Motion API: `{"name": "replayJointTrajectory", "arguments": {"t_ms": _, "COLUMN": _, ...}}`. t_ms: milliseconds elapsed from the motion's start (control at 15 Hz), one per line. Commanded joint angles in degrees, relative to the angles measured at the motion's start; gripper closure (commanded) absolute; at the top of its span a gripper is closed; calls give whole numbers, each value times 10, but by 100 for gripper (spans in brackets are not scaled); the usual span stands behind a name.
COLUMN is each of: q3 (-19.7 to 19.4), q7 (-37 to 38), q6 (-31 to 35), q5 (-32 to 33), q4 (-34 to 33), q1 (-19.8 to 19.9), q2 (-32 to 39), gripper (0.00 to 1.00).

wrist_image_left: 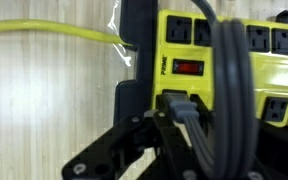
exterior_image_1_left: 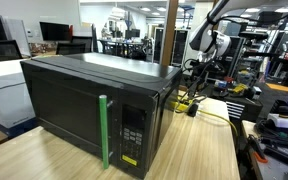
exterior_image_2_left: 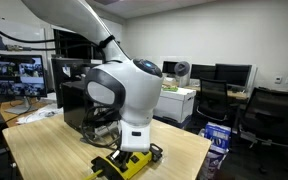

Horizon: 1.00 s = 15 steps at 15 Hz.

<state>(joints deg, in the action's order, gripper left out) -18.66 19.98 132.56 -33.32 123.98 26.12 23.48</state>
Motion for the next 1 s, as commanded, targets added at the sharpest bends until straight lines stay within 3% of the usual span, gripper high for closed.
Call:
{"name": "replayJointTrajectory", "arguments": {"t_ms": 0, "q3": 14, "q7": -35, "q6": 12, "q5": -25, "q4": -29, "q1": 9, "q2": 62, "gripper": 93}}
{"name": "replayJointTrajectory", "arguments": {"t_ms": 533, "q3": 12, "q7": -29, "q6": -5, "q5": -15, "q4": -41, "q1": 4, "q2": 74, "gripper": 93}}
{"name": "replayJointTrajectory", "arguments": {"t_ms": 600, "q3": 12, "q7": -28, "q6": -7, "q5": -14, "q4": -41, "q1": 4, "q2": 74, "gripper": 48}}
{"name": "replayJointTrajectory", "arguments": {"t_ms": 733, "q3": 15, "q7": -26, "q6": -3, "q5": -10, "q4": -46, "q1": 2, "q2": 86, "gripper": 40}}
{"name": "replayJointTrajectory", "arguments": {"t_ms": 933, "q3": 19, "q7": -16, "q6": -7, "q5": -2, "q4": -64, "q1": -2, "q2": 104, "gripper": 19}}
